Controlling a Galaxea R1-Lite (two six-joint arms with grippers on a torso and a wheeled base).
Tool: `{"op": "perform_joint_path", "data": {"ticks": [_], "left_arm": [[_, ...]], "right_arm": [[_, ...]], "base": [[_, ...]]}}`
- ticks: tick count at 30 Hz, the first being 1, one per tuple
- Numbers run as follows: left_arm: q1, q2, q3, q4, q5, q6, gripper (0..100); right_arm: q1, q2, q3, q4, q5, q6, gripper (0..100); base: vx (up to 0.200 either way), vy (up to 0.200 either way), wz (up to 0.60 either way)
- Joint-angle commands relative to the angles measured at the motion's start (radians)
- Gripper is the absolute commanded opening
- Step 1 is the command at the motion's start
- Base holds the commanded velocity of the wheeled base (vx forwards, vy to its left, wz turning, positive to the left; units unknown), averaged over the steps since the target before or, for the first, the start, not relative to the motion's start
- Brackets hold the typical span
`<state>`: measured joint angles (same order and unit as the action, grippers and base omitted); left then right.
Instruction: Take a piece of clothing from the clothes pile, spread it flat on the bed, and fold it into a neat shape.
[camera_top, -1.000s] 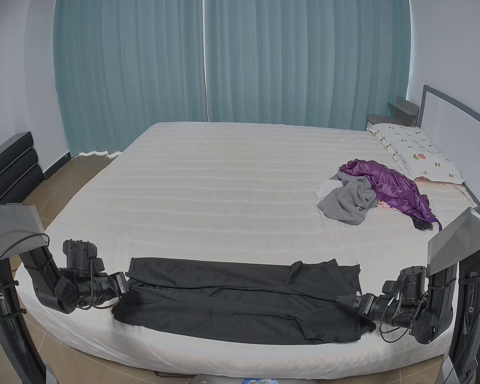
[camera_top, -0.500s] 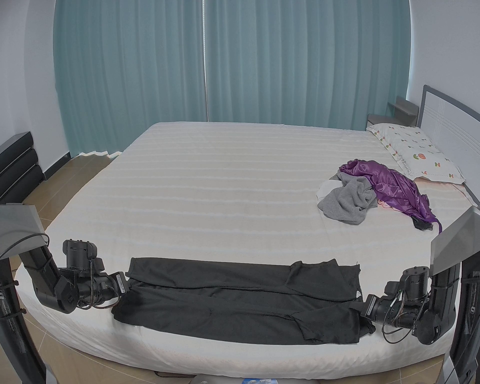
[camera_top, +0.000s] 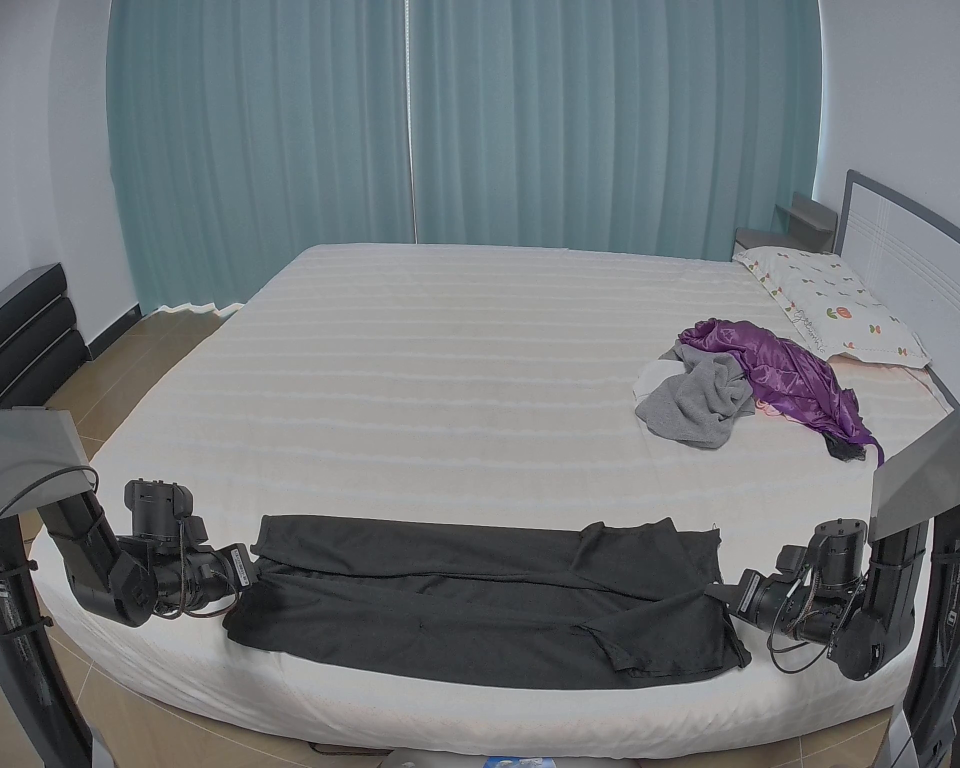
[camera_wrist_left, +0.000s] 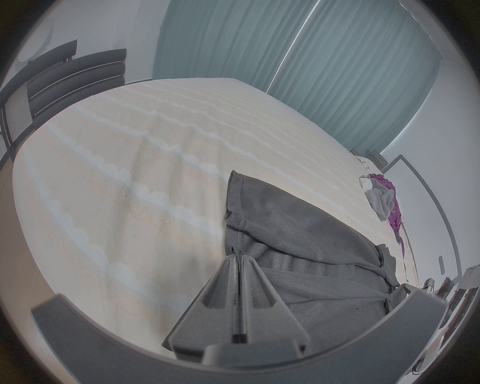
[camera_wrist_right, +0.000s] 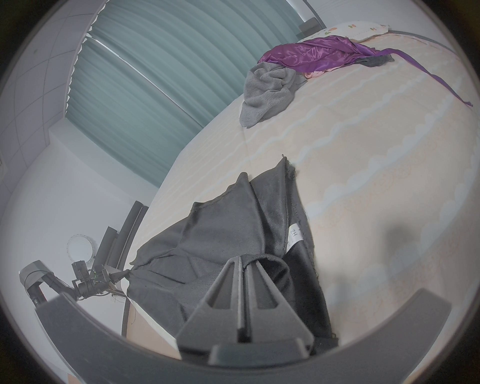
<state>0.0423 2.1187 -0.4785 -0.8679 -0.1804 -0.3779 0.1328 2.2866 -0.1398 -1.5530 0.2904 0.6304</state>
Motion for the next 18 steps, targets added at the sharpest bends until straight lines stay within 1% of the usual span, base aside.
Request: {"op": "perform_joint_path", "data": {"ticks": [1, 12, 13, 14, 18], "left_arm": [[0.001, 0.003, -0.002, 0.0, -0.001, -0.003, 0], [0.001, 0.01, -0.012, 0.0, -0.002, -0.038, 0], [-0.001, 0.017, -0.012, 0.0, -0.002, -0.038, 100], [-0.001, 0.02, -0.012, 0.0, -0.002, -0.038, 100], [-0.001, 0.024, -0.012, -0.002, -0.002, -0.041, 100]], "right_arm": [[-0.007, 0.008, -0.006, -0.015, 0.001, 0.0, 0], [0.002, 0.048, -0.021, -0.015, 0.009, 0.0, 0], [0.002, 0.056, -0.027, -0.013, 0.009, 0.0, 0], [0.004, 0.059, -0.029, -0.013, 0.009, 0.0, 100], [0.002, 0.068, -0.034, -0.015, 0.009, 0.0, 100]], "base": [[0.0, 0.0, 0.0], [0.0, 0.0, 0.0], [0.0, 0.0, 0.0], [0.0, 0.0, 0.0], [0.0, 0.0, 0.0]]}}
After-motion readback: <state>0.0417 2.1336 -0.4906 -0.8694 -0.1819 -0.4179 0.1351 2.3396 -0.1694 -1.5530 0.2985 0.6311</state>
